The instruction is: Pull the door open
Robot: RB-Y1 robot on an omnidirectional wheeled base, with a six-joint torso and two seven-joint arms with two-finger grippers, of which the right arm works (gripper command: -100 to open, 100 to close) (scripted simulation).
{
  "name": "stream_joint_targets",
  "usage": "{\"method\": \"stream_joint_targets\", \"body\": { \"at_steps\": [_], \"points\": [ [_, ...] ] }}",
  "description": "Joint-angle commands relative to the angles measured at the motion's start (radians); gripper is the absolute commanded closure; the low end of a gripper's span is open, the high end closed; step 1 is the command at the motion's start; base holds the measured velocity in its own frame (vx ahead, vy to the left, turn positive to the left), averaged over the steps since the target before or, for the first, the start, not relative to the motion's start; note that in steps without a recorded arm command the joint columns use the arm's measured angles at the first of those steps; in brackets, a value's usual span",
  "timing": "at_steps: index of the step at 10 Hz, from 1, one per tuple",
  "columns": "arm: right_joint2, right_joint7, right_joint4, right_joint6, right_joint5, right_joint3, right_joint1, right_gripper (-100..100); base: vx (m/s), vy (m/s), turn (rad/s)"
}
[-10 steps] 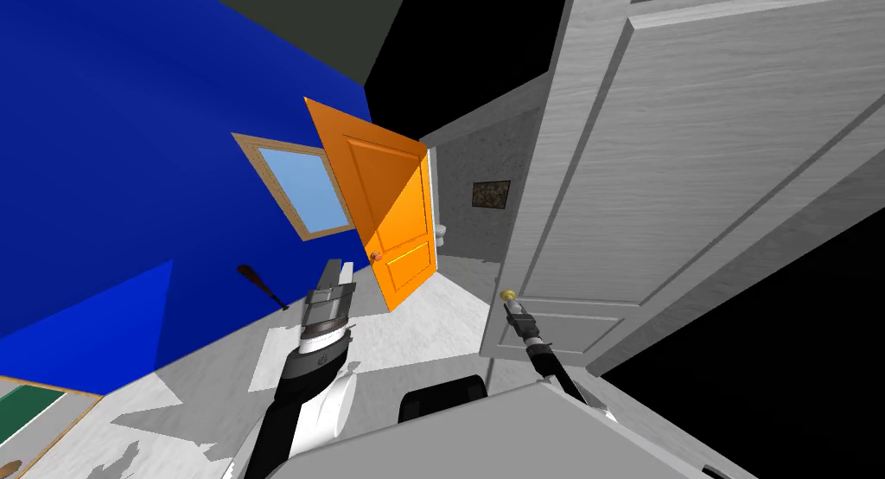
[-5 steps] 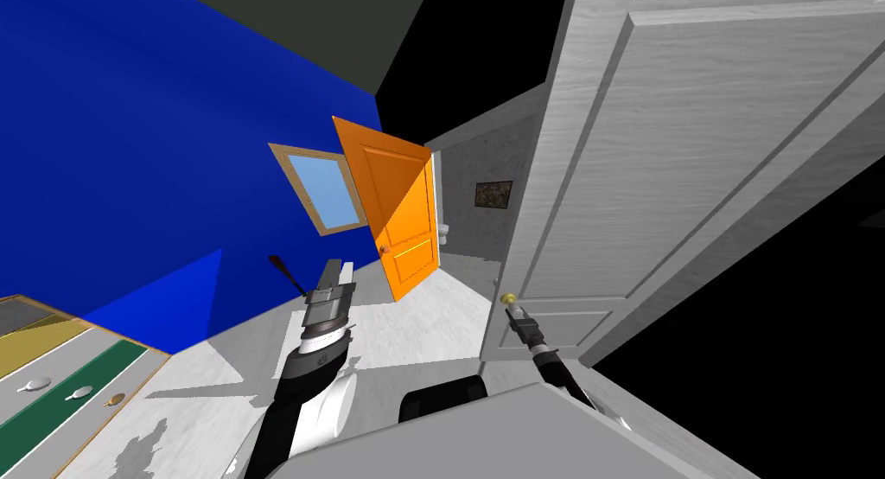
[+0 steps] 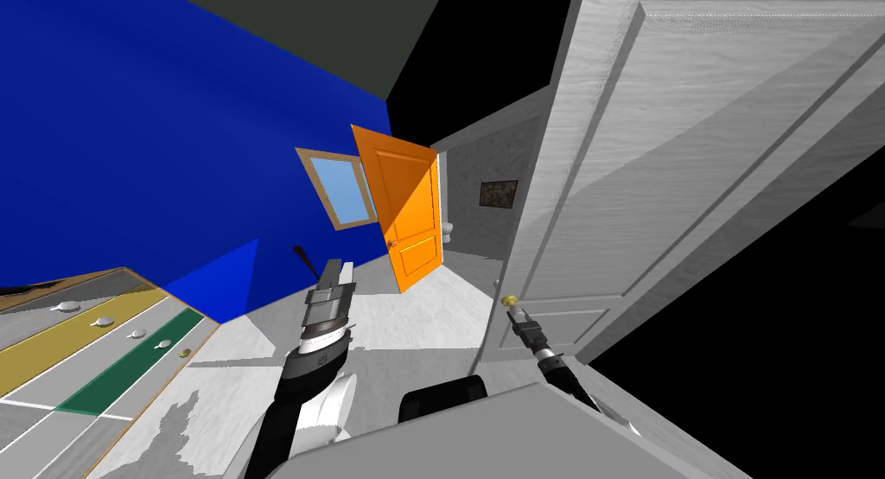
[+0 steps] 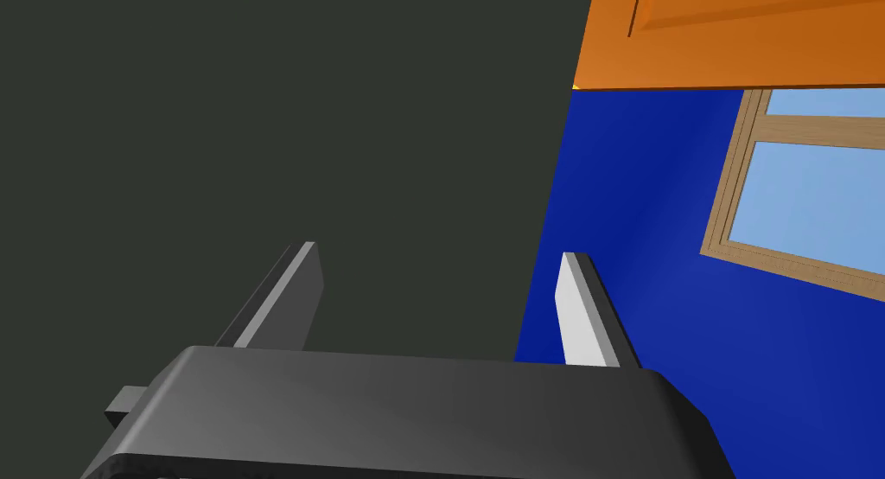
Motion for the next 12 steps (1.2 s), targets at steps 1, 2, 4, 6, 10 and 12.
{"method": "stream_joint_targets", "body": {
  "at_steps": [1, 2, 4, 6, 10, 12],
  "points": [
    [-0.011, -0.014, -0.003, -0.018, 0.008, 0.014, 0.013, 100, -0.213, -0.075, 0.135],
    [-0.019, -0.023, -0.001, -0.029, 0.012, 0.021, 0.018, 100, -0.21, -0.057, 0.105],
    [-0.031, -0.039, 0.001, -0.048, 0.019, 0.033, 0.026, 100, -0.216, -0.028, 0.095],
    [-0.032, -0.041, 0.008, -0.049, 0.022, 0.037, 0.024, 100, -0.127, -0.043, 0.064],
    [-0.051, -0.07, 0.031, -0.1, 0.034, 0.06, 0.04, 100, -0.163, -0.047, 0.13],
    [-0.063, -0.086, 0.043, -0.13, 0.04, 0.072, 0.048, 100, -0.182, -0.063, 0.133]
  ]
}}
